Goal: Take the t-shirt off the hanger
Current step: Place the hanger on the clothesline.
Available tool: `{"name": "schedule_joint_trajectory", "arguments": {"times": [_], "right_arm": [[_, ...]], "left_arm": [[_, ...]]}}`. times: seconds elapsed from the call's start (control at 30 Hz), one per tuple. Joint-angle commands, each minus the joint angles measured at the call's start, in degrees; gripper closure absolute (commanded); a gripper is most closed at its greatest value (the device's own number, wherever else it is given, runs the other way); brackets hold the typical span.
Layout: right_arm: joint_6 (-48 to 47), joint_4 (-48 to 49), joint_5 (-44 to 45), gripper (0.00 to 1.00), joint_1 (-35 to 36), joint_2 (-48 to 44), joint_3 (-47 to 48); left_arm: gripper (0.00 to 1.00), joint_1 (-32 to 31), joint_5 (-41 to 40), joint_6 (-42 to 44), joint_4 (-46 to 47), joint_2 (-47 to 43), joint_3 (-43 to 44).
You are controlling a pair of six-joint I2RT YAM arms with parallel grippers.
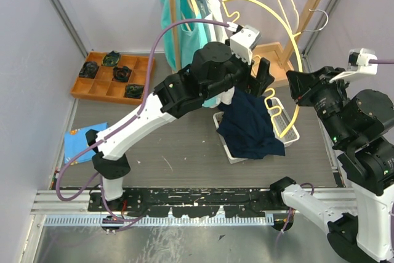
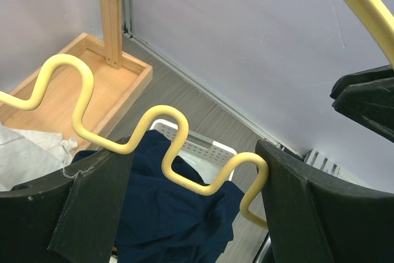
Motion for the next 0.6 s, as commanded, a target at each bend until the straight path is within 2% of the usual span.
{"name": "schedule_joint_trajectory", "arguments": {"times": [0.0, 0.57], "right_arm": [[3.1, 6.8, -6.2, 0.99, 0.3, -1.8, -0.3], [5.5, 8.8, -8.5, 0.99, 0.3, -2.7, -1.8]], "left_arm": [[0.14, 0.9, 0.3, -0.2, 2.2, 2.0, 1.7], [0.14, 2.2, 1.4, -1.0, 3.0, 4.4, 2.5]]}}
